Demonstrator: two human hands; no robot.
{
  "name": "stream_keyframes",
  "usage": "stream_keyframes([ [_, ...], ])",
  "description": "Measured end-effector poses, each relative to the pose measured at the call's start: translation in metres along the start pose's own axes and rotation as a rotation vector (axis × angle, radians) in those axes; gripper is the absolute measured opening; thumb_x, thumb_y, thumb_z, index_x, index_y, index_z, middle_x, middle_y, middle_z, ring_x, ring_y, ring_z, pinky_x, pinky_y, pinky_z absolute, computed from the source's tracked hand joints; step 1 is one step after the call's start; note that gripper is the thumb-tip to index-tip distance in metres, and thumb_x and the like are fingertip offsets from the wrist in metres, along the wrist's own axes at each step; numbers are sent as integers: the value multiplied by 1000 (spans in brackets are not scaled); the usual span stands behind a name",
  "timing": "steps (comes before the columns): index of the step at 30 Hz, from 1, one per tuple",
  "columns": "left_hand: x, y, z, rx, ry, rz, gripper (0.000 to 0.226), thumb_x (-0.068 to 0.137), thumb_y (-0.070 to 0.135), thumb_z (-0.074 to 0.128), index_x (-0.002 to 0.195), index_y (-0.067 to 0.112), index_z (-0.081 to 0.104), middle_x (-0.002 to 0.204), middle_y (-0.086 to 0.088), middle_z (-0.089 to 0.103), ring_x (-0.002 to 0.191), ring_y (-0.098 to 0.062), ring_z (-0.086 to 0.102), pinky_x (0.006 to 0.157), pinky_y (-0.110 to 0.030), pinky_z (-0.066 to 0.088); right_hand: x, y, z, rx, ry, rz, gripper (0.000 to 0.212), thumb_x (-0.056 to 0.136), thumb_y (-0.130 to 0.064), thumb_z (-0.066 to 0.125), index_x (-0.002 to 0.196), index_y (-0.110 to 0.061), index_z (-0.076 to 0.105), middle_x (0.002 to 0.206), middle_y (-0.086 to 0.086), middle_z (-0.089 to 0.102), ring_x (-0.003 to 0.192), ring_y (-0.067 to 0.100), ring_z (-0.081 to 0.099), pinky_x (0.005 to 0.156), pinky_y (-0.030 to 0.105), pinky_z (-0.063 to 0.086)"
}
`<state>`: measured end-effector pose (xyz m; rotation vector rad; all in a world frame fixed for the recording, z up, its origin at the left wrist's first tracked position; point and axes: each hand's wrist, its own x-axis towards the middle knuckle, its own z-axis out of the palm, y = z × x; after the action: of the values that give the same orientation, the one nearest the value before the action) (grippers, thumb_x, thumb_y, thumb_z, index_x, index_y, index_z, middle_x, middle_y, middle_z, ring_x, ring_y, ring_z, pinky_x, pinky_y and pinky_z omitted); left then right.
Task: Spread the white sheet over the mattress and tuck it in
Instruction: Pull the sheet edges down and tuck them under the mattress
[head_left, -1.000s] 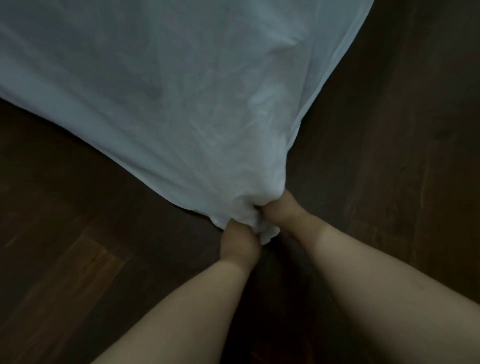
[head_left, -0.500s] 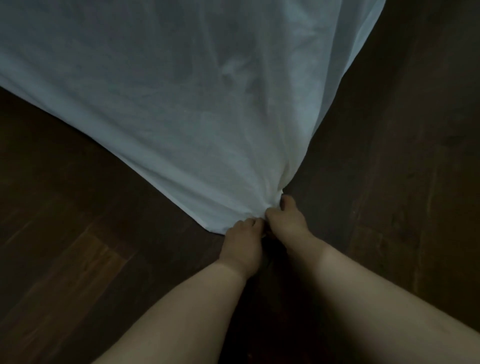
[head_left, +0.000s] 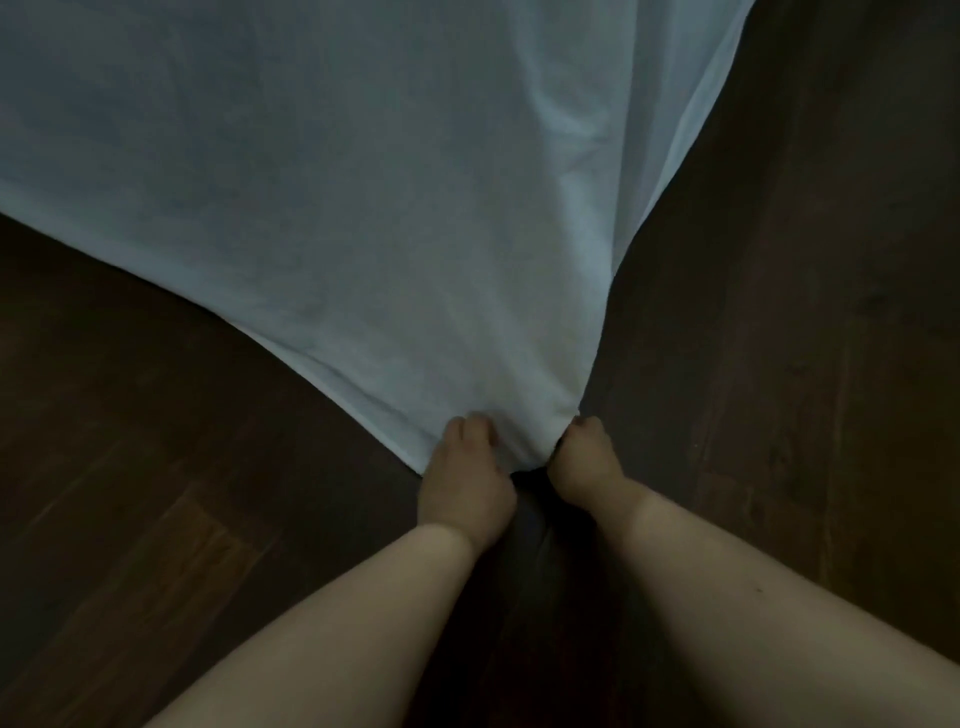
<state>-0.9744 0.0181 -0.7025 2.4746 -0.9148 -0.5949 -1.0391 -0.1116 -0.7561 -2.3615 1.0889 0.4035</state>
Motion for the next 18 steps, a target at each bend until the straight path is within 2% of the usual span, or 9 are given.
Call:
stream_keyframes([
  [2,5,2,4,-71,-152,46,45,89,9,50,133,13,43,138,-7,41,124,-25,46,101,-26,35,-10,2,4,166,6,70,49,86,-16,50,135,-10,43,137,17,42,121,36,42,102,37,39],
  [4,6,3,11,-24,-417,62,50,90,13,52,139,16,42,144,-7,43,129,-24,45,106,-26,34,-20,1,-3,646,146,188,57,83,-13,54,136,-9,35,136,15,44,119,33,47,100,39,44],
  [6,5,2,12,48,-535,64,50,92,15,51,141,19,43,146,-7,43,131,-25,45,107,-27,35,-29,-12,-17,1138,224,150,72,78,-10,59,142,-23,28,136,5,47,117,26,52,97,41,48],
  [7,3,3,11,72,-552,78,53,92,12,49,144,19,40,150,-5,38,135,-24,40,110,-27,32,-32,-20,-23,1257,199,74,74,76,-9,63,140,-27,31,132,0,50,113,21,54,94,38,50],
  [9,-3,8,8,120,-594,128,54,93,8,46,145,18,38,156,-3,26,142,-21,29,115,-27,26,-31,-31,-32,1283,112,40,49,83,-8,64,126,-24,47,128,2,56,106,17,58,87,29,49],
  [11,-8,7,3,175,-604,135,50,94,8,45,143,17,43,158,-3,22,144,-20,22,116,-27,23,-23,-34,-35,1096,46,161,33,93,-14,54,127,-14,54,132,11,55,115,27,54,89,28,43],
  [14,-11,1,-13,247,-584,67,49,96,12,42,144,15,39,159,-5,16,146,-23,18,117,-29,21,-17,-36,-27,696,-31,161,41,99,-19,42,139,-8,45,140,15,49,128,33,46,100,30,37],
  [16,-15,0,-29,257,-580,26,47,97,13,41,144,14,40,157,-7,19,144,-24,21,115,-29,22,-21,-38,-23,690,14,151,46,95,-18,45,140,-15,42,141,12,47,129,33,45,105,33,36],
  [18,-14,-1,-39,229,-552,-14,44,97,15,43,141,16,44,155,-6,27,140,-25,30,111,-26,27,-29,-38,-22,789,187,204,57,86,-12,53,141,-16,38,142,12,43,132,34,42,108,38,37],
])
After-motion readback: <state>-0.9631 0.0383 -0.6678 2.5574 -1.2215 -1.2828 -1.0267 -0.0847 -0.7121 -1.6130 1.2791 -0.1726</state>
